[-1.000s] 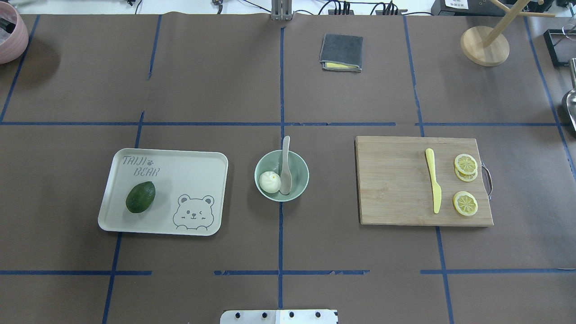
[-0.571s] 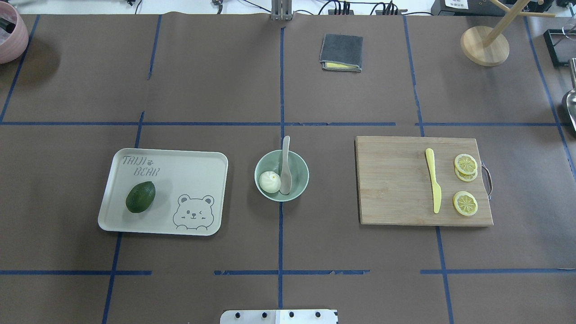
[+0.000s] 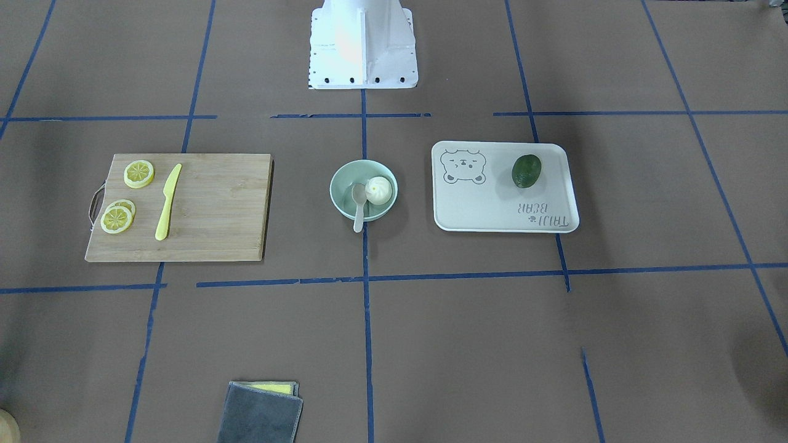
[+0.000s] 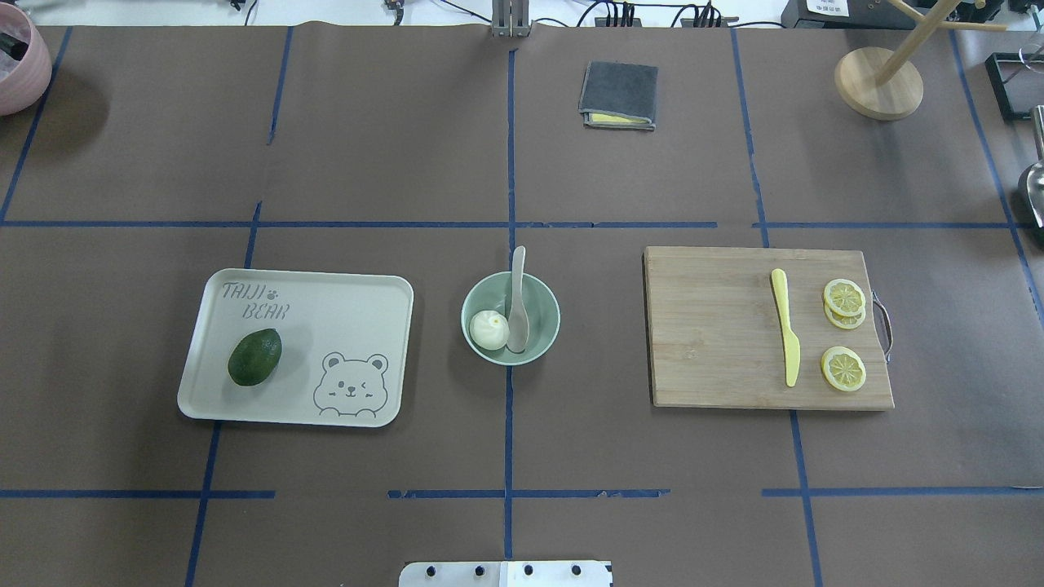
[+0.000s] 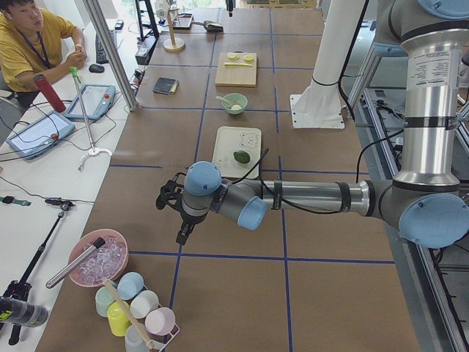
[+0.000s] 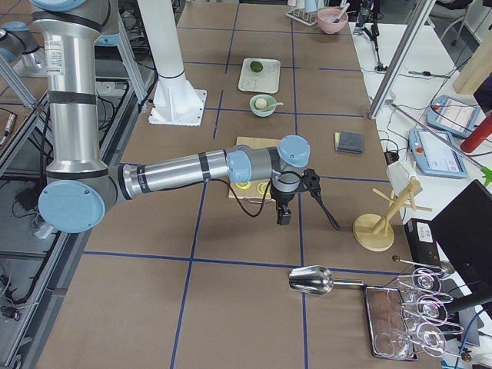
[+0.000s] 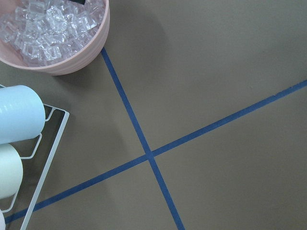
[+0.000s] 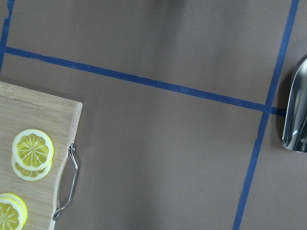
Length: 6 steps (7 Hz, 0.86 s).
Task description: Put spoon and bun in bowl
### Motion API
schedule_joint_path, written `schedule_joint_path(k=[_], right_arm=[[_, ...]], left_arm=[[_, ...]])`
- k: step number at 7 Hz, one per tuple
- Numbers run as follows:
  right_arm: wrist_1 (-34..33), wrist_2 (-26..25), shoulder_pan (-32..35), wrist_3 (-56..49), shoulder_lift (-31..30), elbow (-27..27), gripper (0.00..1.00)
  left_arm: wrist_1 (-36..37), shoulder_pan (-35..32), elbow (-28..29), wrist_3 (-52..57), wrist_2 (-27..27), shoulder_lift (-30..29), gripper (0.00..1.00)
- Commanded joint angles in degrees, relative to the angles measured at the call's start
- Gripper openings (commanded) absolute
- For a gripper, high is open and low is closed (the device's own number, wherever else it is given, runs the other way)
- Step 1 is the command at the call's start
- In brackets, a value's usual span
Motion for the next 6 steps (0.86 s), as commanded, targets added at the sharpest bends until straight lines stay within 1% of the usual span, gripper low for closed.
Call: schedule_joint_path(k=[1,2,3,4,5,6], right_arm=[[0.1,0.2,-0.5,0.5,0.4,-0.4,1.0],[0.0,-0.1,-0.5,0.5,0.9,-0.7,1.0],[0.1,-0.1,-0.5,0.6,0.9,-1.0,1.0],[0.2,-0.2,-0.5,0.5,0.9,-0.9,1.0],[0.2,-0.3,-0.5,0.6,1.8,-0.9,1.0],[-0.3,-0.1,0.0,0.7,3.4,-0.9,1.0]], left_arm=[[14.9,0.3,-7.6,-1.0,0.4,0.0,1.0],[25.3,-0.4,-8.4,4.4,0.4,-1.4,1.0],[25.0,-0.5,-6.6,13.2,0.1,-0.9,1.0],[24.9,-0.4,-5.4,13.8,0.1,-2.2,1.0],[26.7,-0.2,-4.9,14.0,-0.1,-4.0,1.0],[27.8,0.0,-4.7,14.2,0.4,-4.5,1.0]])
